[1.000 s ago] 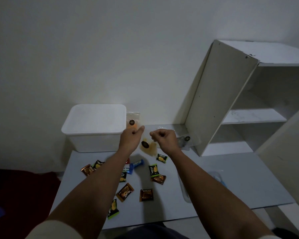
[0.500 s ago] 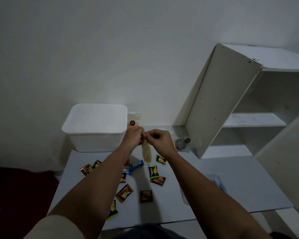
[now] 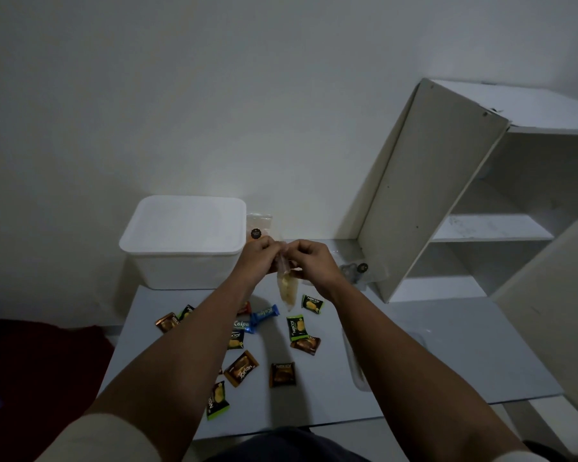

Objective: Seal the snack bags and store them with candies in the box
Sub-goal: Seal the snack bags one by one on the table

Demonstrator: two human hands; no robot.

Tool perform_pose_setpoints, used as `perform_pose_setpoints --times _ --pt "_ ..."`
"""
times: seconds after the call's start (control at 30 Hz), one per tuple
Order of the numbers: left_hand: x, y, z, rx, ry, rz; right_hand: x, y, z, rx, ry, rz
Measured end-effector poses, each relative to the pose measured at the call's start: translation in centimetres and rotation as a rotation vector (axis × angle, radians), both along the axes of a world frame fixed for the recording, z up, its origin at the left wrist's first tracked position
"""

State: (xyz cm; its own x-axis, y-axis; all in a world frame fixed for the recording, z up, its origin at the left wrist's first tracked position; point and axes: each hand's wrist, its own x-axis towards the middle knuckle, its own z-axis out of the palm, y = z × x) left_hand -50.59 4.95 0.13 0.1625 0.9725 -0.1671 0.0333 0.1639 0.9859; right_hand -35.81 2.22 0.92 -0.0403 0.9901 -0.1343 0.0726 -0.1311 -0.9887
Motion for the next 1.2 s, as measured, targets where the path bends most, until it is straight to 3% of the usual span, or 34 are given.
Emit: perform_pose_setpoints --times 0.27,0.43,0.6,0.77,1.0,1.2 --pt "-0.1 0.4 1.7 0.167 0.154 -0.045 -0.4 1.1 0.9 0.105 -0.084 -0.112" --pt "-0.4 0.8 2.7 0.147 0.191 -0.158 0.2 1.4 1.8 0.171 -0.086 -0.147" --pt "0.0 1.4 3.4 0.195 0.248 -0.072 -0.5 1.0 2.1 0.275 -0.163 -0.114" --pt "0.5 1.7 4.8 0.383 0.44 -0.119 0.1 1.1 2.8 0.255 -0.091 -0.16" --pt "1.2 1.7 5.5 0.422 0.418 -0.103 1.3 1.5 4.1 0.263 -0.048 -0.151" --pt "1.7 1.3 5.0 0.509 0.564 -0.147 2.2 1.4 3.7 0.199 0.053 -0.167"
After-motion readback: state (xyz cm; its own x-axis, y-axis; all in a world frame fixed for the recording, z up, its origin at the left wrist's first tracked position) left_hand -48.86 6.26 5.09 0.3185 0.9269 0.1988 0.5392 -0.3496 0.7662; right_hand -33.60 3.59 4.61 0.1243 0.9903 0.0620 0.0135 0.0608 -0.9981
